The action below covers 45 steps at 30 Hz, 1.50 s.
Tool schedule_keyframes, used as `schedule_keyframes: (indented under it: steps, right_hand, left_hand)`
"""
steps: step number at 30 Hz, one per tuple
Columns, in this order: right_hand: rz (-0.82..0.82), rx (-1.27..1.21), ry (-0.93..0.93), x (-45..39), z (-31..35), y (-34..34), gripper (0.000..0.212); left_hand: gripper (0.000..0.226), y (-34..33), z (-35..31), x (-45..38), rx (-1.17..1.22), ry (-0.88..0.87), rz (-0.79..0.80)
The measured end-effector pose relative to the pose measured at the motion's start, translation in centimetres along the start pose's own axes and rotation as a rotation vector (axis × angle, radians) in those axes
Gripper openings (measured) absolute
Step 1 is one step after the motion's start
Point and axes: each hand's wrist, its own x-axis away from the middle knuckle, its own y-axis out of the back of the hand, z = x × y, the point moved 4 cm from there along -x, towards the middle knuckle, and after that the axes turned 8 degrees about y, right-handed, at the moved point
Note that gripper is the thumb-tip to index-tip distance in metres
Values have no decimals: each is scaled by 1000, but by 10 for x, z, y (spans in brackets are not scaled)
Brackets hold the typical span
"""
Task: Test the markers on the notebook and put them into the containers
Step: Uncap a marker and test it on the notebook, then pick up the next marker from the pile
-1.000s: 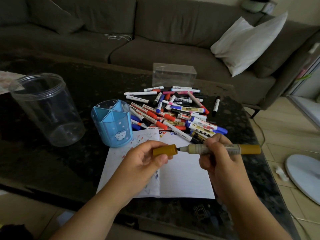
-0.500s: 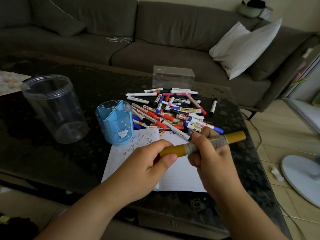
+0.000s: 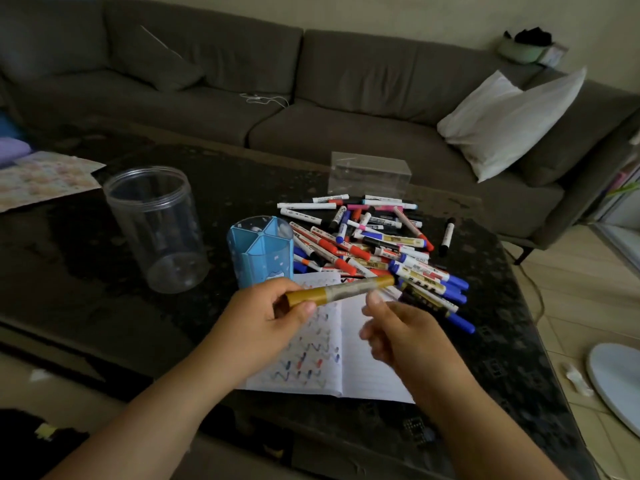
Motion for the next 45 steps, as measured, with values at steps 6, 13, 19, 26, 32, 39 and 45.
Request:
schedule_keyframes:
  steps: [6,13,19,26,32,39,45]
  right_hand:
    - [167,784,781,-11,37,-44,40]
    - [235,893,877,-43,58,-84,23]
    - [-18,496,764,-54,98,-69,10]
    - [112,595,592,-83,76,-102,21]
    - [189,691,595,-90,56,-105,32]
    - [7,722,539,-92,18,-41,32]
    - [-141,926,291,-103,-20,18,34]
  left_hand:
    - [10,26,11,-2,-150,5,-33]
    - [24,52,21,-14,-139,-5,-166]
    - [43,62,39,-35,-297,-17,-293]
    - [44,49,50,-37,-332,-48,-242]
    - [39,38,45,-27,-262,-108,-299]
    - [29,4,49,-24,-200,-51,-219]
    - [27,-30,31,-37,-186,-98,-142]
